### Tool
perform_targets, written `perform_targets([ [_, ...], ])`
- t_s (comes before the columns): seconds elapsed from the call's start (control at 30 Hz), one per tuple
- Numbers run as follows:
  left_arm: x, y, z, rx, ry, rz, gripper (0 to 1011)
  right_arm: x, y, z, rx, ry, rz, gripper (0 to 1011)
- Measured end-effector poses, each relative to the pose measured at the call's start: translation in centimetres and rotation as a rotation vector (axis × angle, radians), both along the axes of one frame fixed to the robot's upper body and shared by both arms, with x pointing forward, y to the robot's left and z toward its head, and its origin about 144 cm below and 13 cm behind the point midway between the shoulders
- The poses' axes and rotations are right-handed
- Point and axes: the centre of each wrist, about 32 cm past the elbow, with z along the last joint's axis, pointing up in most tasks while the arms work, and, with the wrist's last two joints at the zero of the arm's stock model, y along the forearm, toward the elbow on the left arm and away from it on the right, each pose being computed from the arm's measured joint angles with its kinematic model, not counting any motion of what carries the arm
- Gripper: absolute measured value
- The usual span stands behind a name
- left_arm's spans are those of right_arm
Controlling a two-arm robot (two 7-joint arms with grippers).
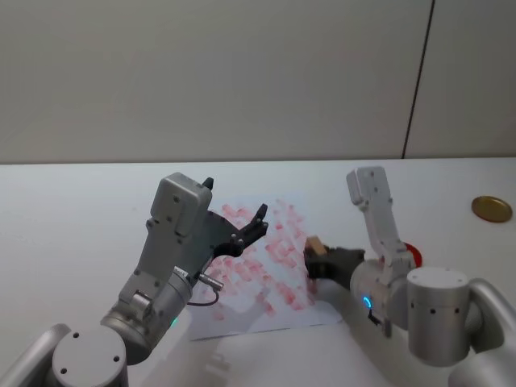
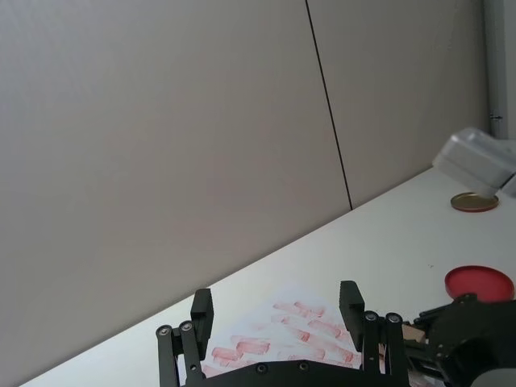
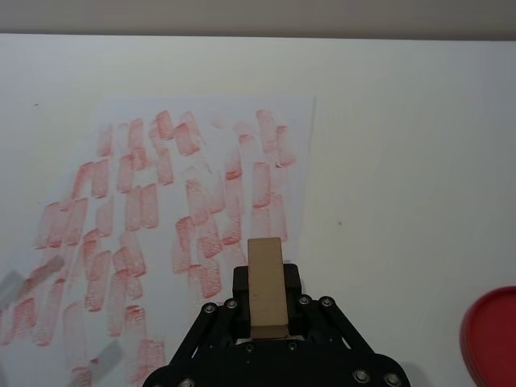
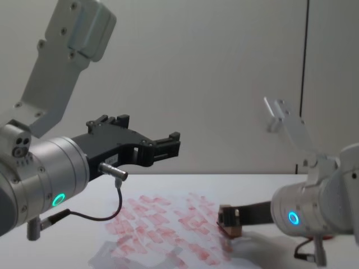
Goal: Use the one hand to pick up the stamp and affix it onto the A4 paper.
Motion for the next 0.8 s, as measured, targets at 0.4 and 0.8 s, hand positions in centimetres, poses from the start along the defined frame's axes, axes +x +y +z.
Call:
perform_targets([
  [0.4,0.0,0.0,0.0,0.0,0.0,0.0,993,-1.5,-0.1,4.0,-0.015,-0.175,-0.006,221],
  [0.8,0.0,0.0,0.0,0.0,0.0,0.0,993,-3.3,-1.3,6.3,-0.088,-0.28,-0.109,221],
])
